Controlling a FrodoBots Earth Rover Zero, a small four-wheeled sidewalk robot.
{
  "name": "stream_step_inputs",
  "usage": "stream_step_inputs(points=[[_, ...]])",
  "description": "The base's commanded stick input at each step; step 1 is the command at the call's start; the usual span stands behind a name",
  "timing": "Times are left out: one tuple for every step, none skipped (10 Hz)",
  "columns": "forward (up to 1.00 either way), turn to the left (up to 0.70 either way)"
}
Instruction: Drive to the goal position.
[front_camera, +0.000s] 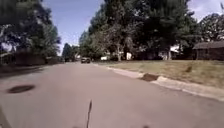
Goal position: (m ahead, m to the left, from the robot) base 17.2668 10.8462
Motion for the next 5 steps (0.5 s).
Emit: stream_step_inputs(points=[[0.69, 0.03], [0.69, 0.03], [0.69, 0.03], [0.69, 0.03], [0.69, 0.03]])
